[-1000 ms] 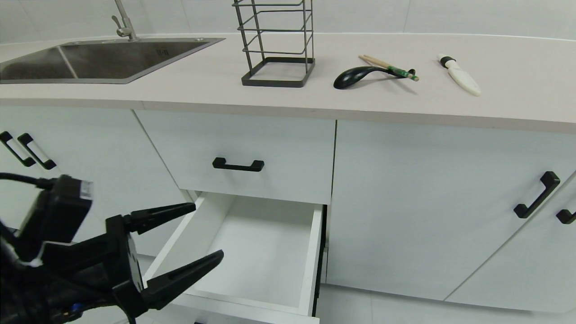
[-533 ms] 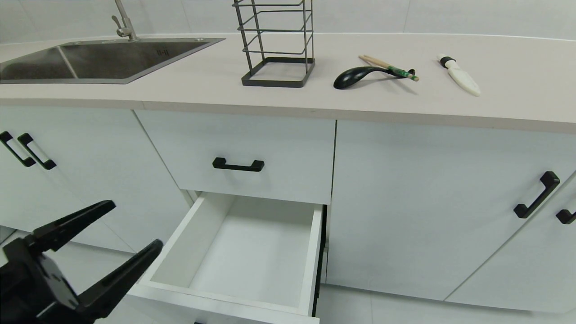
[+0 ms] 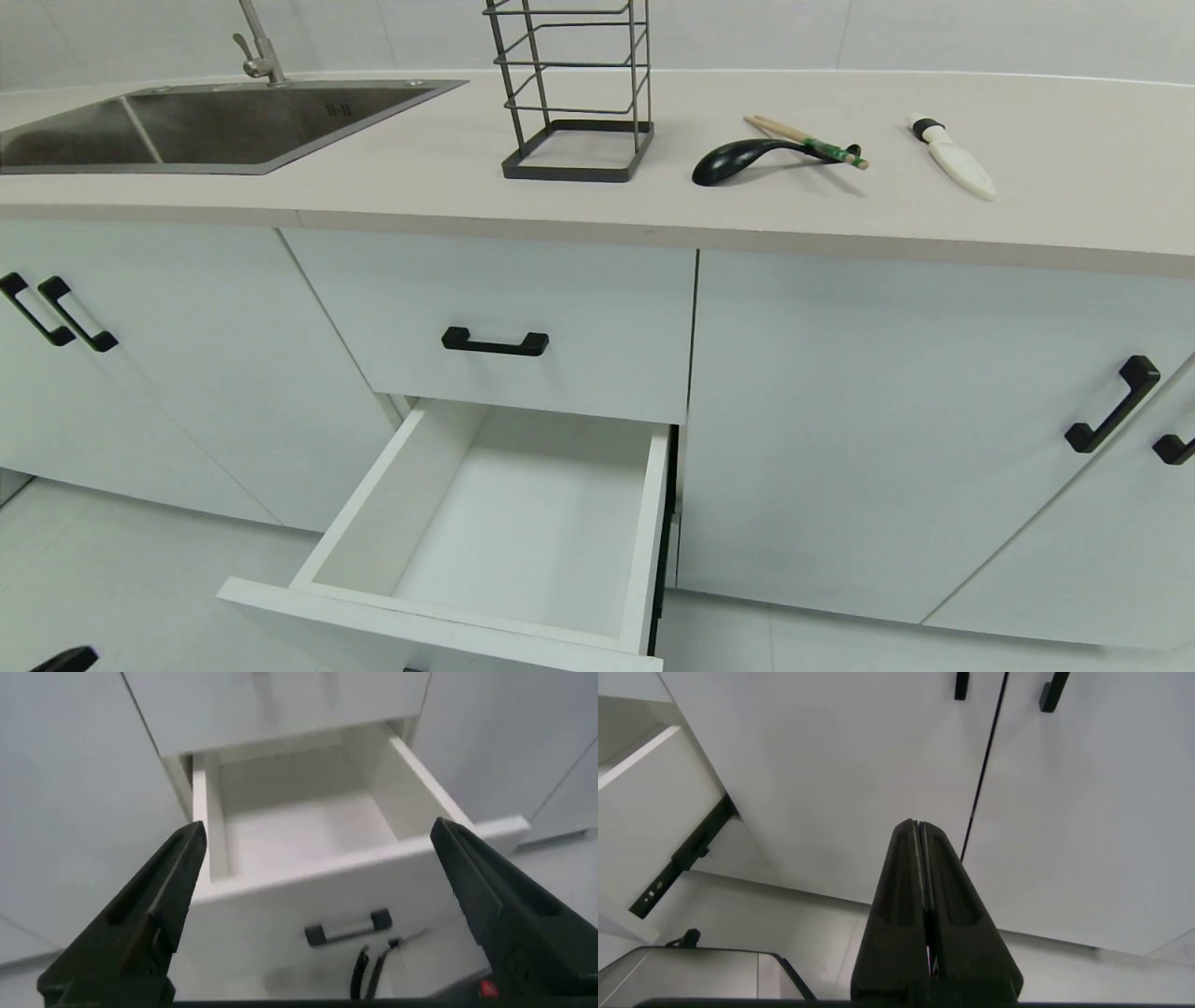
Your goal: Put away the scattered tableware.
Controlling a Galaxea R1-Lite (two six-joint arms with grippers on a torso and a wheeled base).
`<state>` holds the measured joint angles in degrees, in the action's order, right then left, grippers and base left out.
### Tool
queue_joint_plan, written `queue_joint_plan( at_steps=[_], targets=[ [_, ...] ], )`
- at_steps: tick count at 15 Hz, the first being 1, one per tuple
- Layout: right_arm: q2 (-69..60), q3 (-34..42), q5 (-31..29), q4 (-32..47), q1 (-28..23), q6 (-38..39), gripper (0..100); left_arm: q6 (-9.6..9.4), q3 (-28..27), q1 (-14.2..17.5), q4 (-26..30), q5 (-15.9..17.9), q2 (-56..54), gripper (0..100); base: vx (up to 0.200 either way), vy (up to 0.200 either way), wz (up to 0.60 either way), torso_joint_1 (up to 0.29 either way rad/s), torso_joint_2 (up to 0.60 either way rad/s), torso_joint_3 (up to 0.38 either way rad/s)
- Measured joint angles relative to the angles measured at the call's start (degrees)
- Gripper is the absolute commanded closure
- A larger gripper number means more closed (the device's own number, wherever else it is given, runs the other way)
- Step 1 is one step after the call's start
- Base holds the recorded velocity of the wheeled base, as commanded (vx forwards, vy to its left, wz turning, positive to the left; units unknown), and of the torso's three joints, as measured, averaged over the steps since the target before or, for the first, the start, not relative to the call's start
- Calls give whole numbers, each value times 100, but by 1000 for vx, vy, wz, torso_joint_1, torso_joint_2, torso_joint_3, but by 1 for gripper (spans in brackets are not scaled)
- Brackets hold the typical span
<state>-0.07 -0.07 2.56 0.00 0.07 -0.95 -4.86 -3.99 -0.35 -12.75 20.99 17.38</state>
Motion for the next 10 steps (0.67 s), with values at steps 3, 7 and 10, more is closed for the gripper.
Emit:
queue_joint_plan(
  at_steps=[3,7,10],
  targets=[
    [0,5,-2,0,2,2,100,-17,269,71,947,-230,-1137,0,0,0,0,0,0,0],
    [0,7,-2,0,-2,2,100,55,383,71,1254,-2050,-1635,0,0,0,0,0,0,0],
    [0,5,-5,0,2,5,100,189,396,66,1273,-2068,-1725,0,0,0,0,0,0,0]
  ],
)
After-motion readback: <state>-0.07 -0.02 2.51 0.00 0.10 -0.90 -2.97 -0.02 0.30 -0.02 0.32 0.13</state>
